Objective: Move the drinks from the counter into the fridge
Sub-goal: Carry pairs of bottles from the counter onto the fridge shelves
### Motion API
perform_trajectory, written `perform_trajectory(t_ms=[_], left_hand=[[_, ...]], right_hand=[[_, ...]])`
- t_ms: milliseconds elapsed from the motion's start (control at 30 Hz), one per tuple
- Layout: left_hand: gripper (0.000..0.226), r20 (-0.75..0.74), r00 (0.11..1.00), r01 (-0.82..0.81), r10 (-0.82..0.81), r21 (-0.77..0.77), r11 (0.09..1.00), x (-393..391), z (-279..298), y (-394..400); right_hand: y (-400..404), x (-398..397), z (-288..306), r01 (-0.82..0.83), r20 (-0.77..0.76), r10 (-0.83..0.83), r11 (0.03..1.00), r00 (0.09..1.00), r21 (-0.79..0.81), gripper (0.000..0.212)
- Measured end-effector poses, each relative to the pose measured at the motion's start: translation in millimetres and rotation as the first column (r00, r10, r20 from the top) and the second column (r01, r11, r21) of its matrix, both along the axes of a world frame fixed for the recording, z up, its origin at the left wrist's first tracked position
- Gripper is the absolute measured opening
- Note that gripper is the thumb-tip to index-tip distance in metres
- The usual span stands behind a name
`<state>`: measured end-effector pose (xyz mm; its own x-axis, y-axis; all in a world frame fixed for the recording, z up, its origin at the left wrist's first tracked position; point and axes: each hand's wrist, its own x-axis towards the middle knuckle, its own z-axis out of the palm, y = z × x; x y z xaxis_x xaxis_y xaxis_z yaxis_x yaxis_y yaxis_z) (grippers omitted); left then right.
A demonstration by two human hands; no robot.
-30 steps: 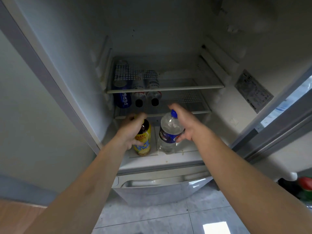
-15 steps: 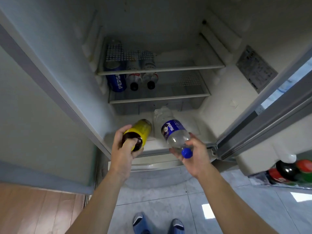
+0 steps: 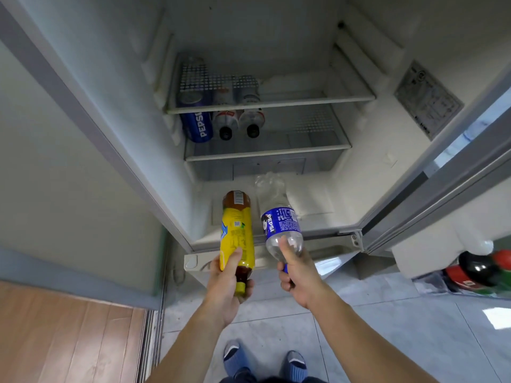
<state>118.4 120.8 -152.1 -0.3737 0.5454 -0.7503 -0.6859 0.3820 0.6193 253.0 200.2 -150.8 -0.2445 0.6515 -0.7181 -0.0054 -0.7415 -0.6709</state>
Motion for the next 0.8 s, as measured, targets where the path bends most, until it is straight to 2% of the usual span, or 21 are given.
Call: perform_trajectory(t_ms=[100, 233, 433, 600, 800], left_hand=[[0.039, -0.111, 0.994, 0.004, -0.005, -0.013, 1.0, -1.9, 0.5, 2.0], [0.035, -0.115, 0.993, 0.002, 0.004, 0.048, 0.999, -0.8, 8.0, 6.2], [0.017, -0.173, 0.983, 0.098, -0.064, 0.197, 0.975, 7.0, 35.7, 26.0], [0.021, -0.306, 0.945, 0.198, -0.113, 0.263, 0.944, 18.9, 65.5, 73.5], [0.04, -0.428, 0.899, 0.222, -0.09, 0.27, 0.937, 30.3, 88.0, 147.3]], right_hand=[[1.9, 5.6, 3.7, 0.05, -0.098, -0.054, 0.998, 0.994, -0.047, 0.057], [0.3, 20.6, 9.7, 0.106, -0.281, -0.151, 0.98, 0.948, -0.169, 0.055], [-1.5, 43.1, 24.5, 0.196, -0.392, -0.199, 0.979, 0.898, -0.048, 0.045], [30.2, 53.6, 48.0, 0.232, -0.377, -0.161, 0.961, 0.912, 0.153, 0.046], [93.8, 41.8, 65.0, 0.176, -0.158, -0.127, 0.922, 0.979, 0.345, 0.042]])
